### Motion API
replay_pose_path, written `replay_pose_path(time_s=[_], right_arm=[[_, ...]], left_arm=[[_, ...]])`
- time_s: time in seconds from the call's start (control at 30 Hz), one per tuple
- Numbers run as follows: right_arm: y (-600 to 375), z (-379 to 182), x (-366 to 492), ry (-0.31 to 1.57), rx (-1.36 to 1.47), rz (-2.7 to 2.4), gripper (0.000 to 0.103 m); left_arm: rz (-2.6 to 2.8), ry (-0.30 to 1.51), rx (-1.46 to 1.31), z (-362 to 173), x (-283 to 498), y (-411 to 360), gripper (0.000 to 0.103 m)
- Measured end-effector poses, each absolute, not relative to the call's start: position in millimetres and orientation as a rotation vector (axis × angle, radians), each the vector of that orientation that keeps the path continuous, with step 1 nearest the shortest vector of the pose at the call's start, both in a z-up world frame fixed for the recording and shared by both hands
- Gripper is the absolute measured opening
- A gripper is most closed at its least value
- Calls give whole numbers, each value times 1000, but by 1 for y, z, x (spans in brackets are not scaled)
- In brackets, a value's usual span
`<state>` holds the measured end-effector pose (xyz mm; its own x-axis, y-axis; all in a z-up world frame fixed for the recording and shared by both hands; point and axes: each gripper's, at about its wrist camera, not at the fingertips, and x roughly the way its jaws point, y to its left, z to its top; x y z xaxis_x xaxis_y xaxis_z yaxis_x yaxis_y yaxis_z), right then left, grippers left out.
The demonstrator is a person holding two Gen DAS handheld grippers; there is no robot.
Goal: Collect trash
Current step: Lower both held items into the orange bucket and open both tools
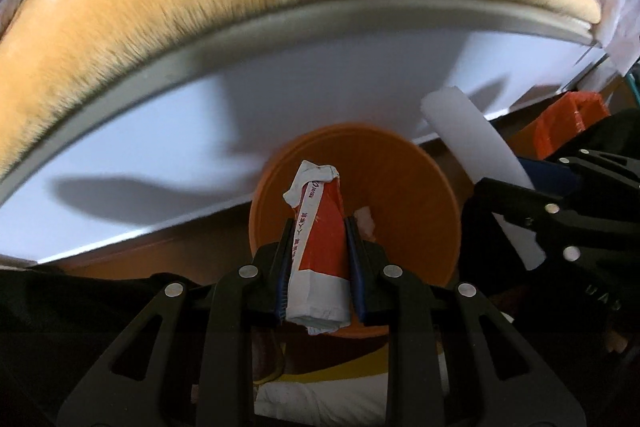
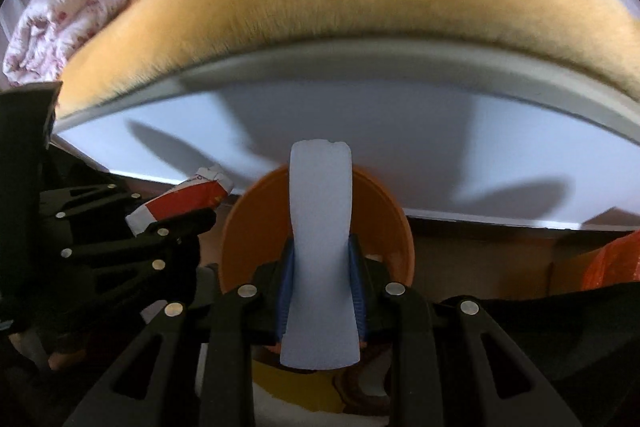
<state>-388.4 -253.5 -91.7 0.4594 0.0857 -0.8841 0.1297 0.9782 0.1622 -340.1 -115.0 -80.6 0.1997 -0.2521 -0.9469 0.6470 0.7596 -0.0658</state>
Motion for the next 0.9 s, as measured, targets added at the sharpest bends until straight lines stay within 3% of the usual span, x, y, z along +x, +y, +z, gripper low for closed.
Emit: replay_pose_path(time_s=[0.3, 0.4, 0.43, 0.5, 0.9], right_arm=[[-259, -126, -372, 1182, 218, -44, 27], [-261, -133, -369, 1203, 225, -52, 34], [-263, -132, -365, 1210, 229, -54, 47], [-267, -132, -365, 1204, 240, -72, 54], [-290, -97, -388, 1102, 340, -69, 54]], left_arm=[[-624, 1343, 377, -118, -322, -114, 24], [-598, 1368, 391, -125, -319, -116, 46], [-594, 1375, 390, -126, -318, -116, 57], [-587, 1377, 386, -125, -319, -116, 69], [-603, 1305, 349, -100, -323, -118, 69]])
